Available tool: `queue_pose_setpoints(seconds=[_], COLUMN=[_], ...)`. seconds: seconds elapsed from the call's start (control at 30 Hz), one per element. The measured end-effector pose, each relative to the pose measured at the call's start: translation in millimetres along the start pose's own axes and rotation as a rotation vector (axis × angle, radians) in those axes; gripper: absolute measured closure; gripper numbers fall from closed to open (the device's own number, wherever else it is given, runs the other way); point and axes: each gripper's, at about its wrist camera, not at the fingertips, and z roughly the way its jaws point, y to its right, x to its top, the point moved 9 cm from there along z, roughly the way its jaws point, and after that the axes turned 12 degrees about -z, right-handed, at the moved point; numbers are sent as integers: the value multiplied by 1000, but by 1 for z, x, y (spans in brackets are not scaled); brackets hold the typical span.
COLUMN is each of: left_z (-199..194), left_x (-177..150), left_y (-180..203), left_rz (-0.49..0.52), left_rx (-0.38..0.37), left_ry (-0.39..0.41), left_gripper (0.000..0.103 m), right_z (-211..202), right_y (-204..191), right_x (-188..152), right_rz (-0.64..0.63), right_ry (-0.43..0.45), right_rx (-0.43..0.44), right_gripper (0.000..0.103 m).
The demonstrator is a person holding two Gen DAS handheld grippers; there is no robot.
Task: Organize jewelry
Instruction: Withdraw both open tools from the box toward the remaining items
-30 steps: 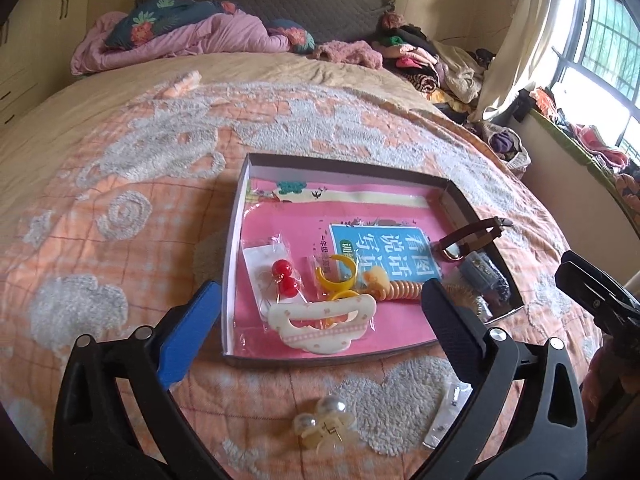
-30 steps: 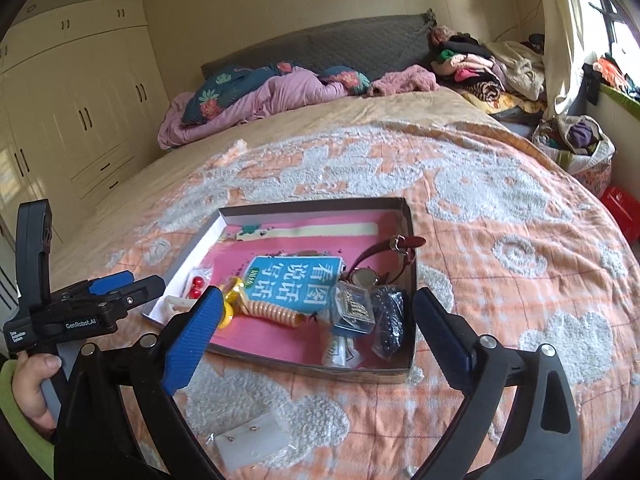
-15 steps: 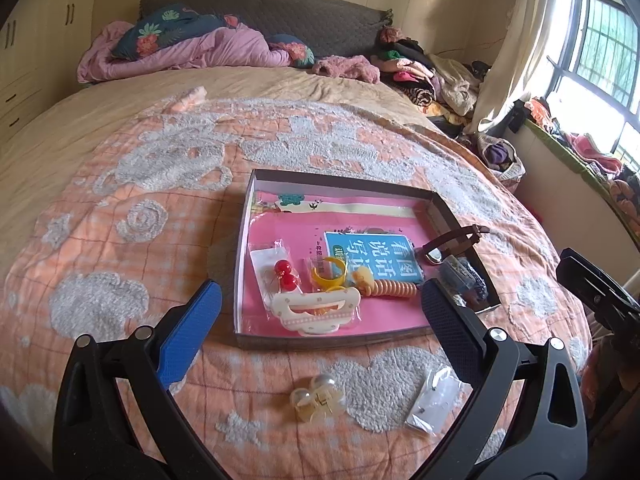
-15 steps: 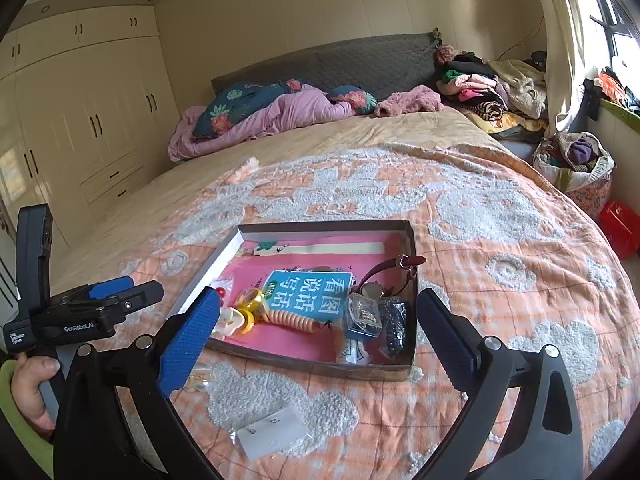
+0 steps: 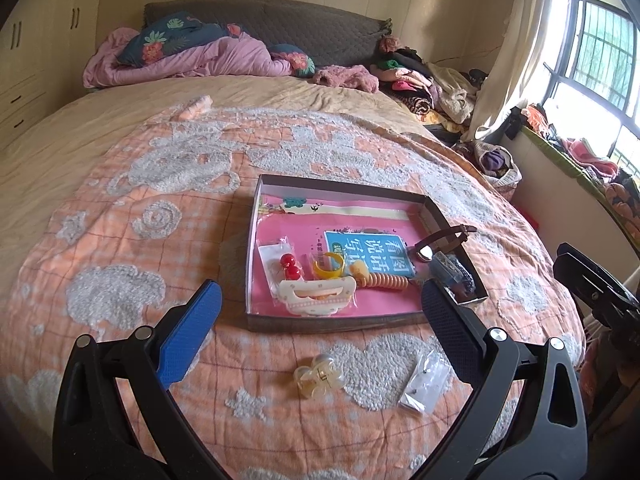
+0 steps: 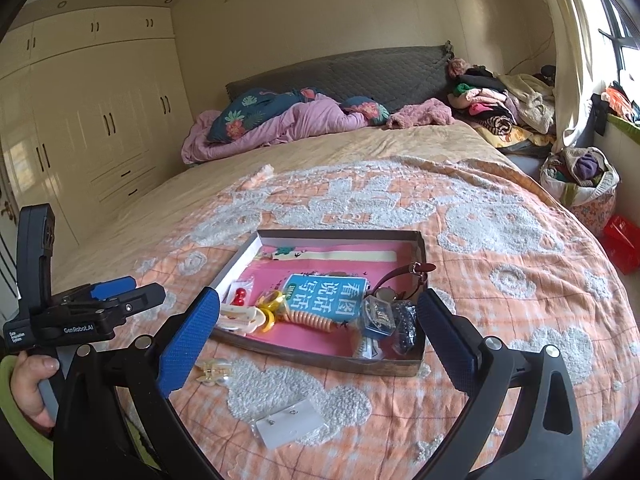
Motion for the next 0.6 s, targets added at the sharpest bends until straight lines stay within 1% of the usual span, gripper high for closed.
queue_pose_setpoints(seconds=[0.27,0.6], left_z=[-9,-12], left_x=[-12,-33], left_y=[-12,-27], left_rz=[1,7], left_rx=[24,62], left_ry=[-2,-30], left_gripper=[10,10], right_z=[-5,-1], right_y=[-13,-27], right_x=[-4,-21], right_rz=[-30,-65], right_ry=[-6,-48], right_rx=[19,45], right_gripper=[5,5])
